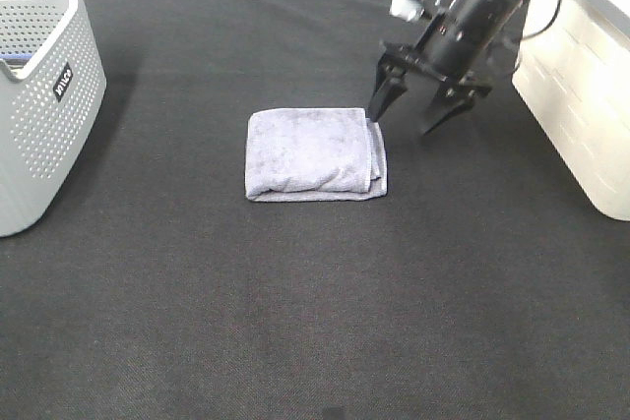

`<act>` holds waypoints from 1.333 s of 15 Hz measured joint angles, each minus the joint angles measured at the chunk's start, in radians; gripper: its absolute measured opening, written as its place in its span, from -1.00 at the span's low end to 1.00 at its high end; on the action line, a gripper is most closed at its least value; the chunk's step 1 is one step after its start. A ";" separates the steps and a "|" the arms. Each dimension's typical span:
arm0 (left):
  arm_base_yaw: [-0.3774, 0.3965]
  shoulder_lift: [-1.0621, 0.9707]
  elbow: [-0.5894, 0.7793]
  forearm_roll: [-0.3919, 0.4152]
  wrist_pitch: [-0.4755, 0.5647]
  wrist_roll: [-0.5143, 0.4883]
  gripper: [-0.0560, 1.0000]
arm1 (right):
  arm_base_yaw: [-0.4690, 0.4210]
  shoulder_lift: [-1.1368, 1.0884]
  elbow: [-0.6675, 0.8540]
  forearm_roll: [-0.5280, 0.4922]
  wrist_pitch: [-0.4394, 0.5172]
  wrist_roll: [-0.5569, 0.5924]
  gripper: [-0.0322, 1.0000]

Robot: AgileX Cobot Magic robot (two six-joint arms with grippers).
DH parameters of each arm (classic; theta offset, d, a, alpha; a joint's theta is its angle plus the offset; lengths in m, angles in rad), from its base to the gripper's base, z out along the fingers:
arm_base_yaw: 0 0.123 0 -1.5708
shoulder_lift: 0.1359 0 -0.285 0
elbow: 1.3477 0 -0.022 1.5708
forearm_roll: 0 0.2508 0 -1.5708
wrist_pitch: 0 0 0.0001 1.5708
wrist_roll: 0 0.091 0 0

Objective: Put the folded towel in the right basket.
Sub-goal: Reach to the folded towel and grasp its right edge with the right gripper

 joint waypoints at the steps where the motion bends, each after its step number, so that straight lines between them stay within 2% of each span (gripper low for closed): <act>1: 0.000 0.000 0.000 0.000 0.000 0.000 0.95 | 0.000 0.021 -0.002 0.019 0.000 -0.009 0.55; 13: 0.000 0.000 0.000 0.000 0.000 0.000 0.95 | 0.002 0.107 -0.020 0.146 0.003 -0.062 0.54; 14: 0.000 0.000 0.000 0.000 0.000 0.000 0.95 | 0.005 0.108 -0.020 0.156 0.003 -0.073 0.52; 15: 0.000 0.000 0.000 0.000 0.000 0.000 0.95 | 0.018 0.112 -0.020 0.165 0.002 -0.090 0.41; 16: 0.000 0.000 0.000 0.000 0.000 0.000 0.95 | 0.018 0.112 -0.020 0.165 0.002 -0.090 0.41; 17: 0.000 0.000 0.000 0.000 0.000 0.000 0.95 | 0.032 0.118 -0.020 0.174 -0.002 -0.097 0.28; 18: 0.000 0.000 0.000 0.000 0.000 0.000 0.95 | 0.042 0.123 -0.020 0.176 -0.009 -0.102 0.05; 20: 0.000 0.000 0.000 0.000 0.000 0.000 0.95 | 0.045 0.134 -0.026 0.171 -0.012 -0.102 -0.62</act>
